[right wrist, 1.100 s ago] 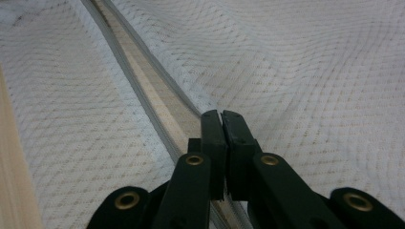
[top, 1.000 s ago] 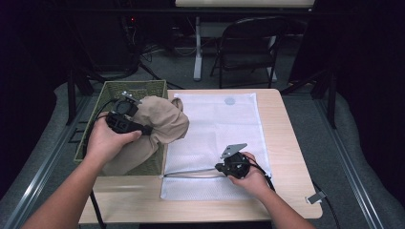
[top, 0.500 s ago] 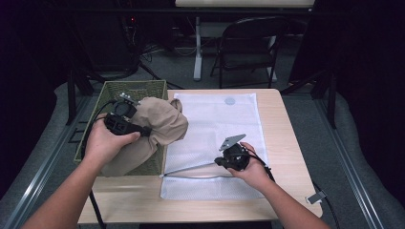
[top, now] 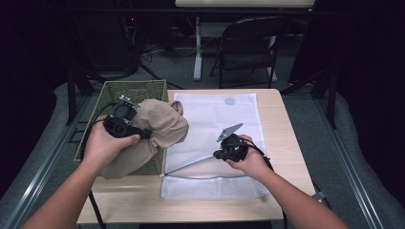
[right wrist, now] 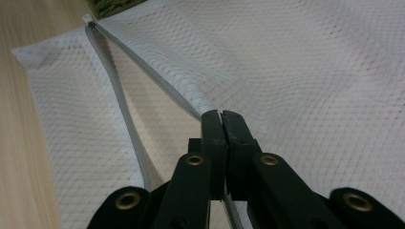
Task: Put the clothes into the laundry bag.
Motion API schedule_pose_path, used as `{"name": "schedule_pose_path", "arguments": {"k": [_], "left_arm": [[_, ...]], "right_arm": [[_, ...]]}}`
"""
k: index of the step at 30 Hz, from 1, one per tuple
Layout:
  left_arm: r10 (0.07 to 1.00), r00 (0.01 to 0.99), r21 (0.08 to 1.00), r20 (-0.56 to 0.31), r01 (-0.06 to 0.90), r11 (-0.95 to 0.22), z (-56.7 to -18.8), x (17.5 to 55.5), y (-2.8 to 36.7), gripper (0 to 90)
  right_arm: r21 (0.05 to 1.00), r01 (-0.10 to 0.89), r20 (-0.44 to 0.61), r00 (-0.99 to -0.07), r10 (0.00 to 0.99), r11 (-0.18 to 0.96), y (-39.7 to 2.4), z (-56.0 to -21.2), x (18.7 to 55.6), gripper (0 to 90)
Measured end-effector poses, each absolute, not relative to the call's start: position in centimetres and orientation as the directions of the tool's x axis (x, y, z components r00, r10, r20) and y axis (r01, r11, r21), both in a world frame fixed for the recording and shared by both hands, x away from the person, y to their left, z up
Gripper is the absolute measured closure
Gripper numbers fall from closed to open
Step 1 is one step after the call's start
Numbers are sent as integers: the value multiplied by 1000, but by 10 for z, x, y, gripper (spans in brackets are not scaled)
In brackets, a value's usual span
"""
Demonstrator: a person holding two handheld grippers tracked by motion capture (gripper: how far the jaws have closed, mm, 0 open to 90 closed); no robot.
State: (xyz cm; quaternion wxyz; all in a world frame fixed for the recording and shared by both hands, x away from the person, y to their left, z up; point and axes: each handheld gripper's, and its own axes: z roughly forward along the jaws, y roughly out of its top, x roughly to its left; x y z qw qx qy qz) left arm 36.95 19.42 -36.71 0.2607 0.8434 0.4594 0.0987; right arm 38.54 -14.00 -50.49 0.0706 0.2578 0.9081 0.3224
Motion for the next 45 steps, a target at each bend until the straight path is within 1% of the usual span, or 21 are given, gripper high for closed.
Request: {"name": "schedule_pose_path", "arguments": {"k": [9, 22, 31, 45], "left_arm": [[821, 567, 536, -71, 716, -448, -366, 365, 193, 535], [804, 590, 542, -78, 701, -463, -367, 356, 189, 535], [787, 610, 545, -88, 691, -475, -373, 348, 181, 536], [723, 683, 550, -100, 644, -532, -385, 327, 158, 536]], "right_arm": [[625, 430, 35, -849, 527, 651, -140, -487, 389, 886], [654, 441, 36, -829, 557, 614, -142, -469, 400, 886], [661, 460, 55, -818, 573, 593, -142, -465, 411, 886], [668, 469, 65, -810, 582, 578, -142, -469, 420, 886]]}}
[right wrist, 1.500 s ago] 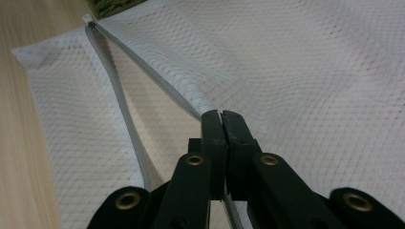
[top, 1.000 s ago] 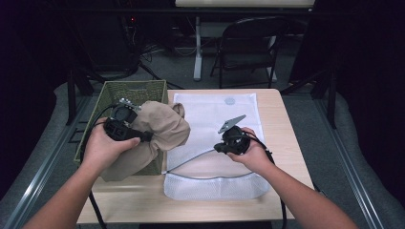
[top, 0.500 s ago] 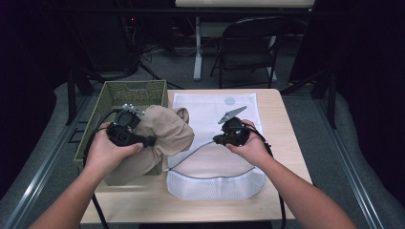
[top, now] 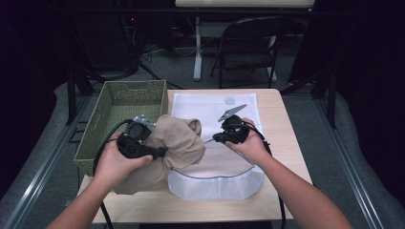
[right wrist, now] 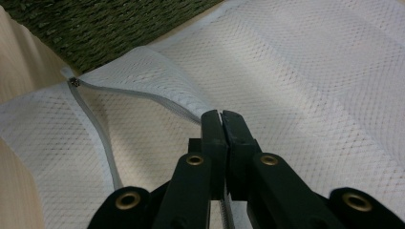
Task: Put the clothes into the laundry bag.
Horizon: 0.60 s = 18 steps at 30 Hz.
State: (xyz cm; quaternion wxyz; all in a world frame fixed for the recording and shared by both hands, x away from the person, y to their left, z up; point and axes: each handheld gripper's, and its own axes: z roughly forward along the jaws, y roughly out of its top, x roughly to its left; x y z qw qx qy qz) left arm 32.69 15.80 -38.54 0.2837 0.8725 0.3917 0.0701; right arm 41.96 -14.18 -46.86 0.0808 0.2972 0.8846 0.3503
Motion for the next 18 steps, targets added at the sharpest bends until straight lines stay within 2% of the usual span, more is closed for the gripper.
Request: {"name": "schedule_pose_path", "arguments": {"k": [18], "left_arm": [[660, 741, 543, -120, 606, -581, -411, 310, 126, 536]], "right_arm": [[680, 473, 75, -805, 588, 561, -141, -471, 420, 886]]}}
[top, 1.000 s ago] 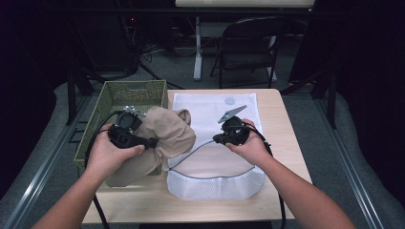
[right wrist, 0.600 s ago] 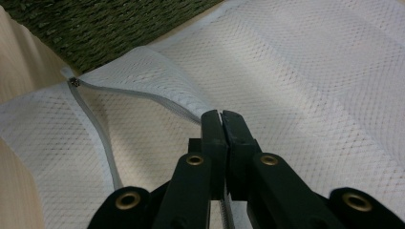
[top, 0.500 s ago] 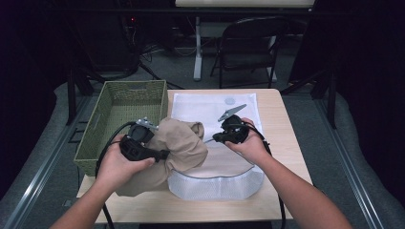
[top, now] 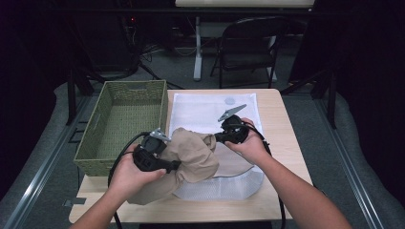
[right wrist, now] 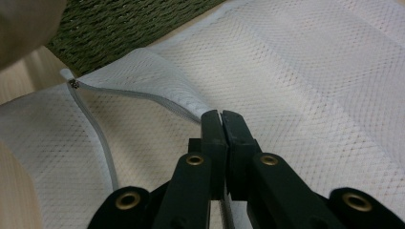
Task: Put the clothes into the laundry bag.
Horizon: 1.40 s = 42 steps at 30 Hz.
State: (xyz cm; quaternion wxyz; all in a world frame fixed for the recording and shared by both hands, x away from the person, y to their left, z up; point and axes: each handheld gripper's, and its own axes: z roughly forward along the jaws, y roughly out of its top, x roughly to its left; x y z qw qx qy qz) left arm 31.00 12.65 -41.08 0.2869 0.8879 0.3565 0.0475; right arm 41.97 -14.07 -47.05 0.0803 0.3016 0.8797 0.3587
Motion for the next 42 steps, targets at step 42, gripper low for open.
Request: {"name": "schedule_pose_path", "arguments": {"k": [42], "left_arm": [[631, 759, 475, -160, 619, -625, -482, 308, 82, 538]], "right_arm": [[697, 440, 60, -823, 565, 567, -141, -466, 407, 886]]}}
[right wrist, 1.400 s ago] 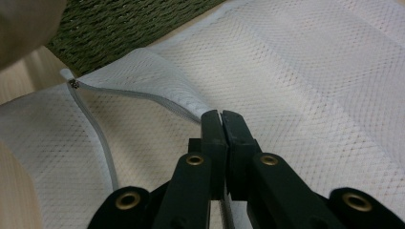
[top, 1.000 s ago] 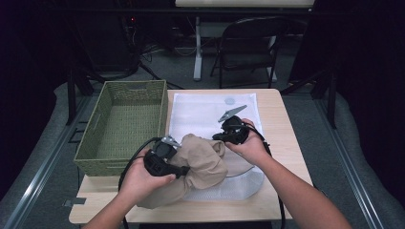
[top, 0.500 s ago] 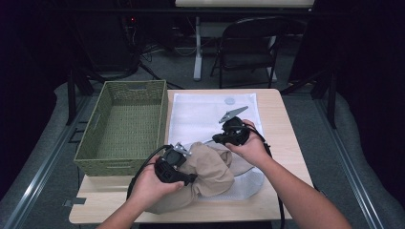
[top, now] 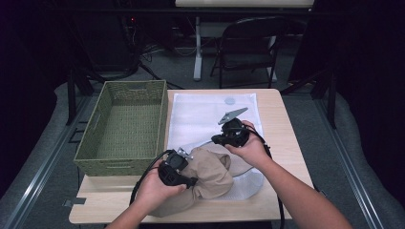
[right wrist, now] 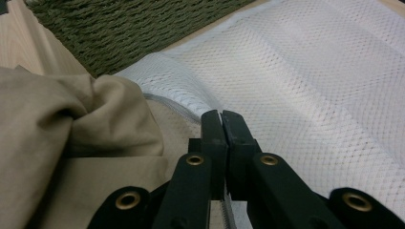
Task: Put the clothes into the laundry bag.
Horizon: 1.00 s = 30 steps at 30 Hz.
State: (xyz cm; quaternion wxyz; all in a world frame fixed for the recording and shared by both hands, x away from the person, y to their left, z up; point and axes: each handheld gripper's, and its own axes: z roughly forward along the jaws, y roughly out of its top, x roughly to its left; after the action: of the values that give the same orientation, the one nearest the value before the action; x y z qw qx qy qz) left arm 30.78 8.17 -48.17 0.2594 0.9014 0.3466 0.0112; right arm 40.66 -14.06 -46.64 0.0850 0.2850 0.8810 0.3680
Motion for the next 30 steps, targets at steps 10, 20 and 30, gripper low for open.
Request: {"name": "schedule_pose_path", "arguments": {"k": [10, 20, 30], "left_arm": [[642, 751, 453, -153, 630, -630, -498, 310, 76, 538], [650, 745, 431, -146, 640, -636, -507, 312, 73, 538], [663, 733, 424, -154, 655, -625, -515, 315, 73, 539]], "right_arm": [[709, 418, 42, -828, 559, 567, -142, -462, 401, 886], [724, 402, 35, -833, 553, 560, -142, -459, 397, 887], [738, 381, 32, -844, 536, 557, -142, -454, 391, 886]]}}
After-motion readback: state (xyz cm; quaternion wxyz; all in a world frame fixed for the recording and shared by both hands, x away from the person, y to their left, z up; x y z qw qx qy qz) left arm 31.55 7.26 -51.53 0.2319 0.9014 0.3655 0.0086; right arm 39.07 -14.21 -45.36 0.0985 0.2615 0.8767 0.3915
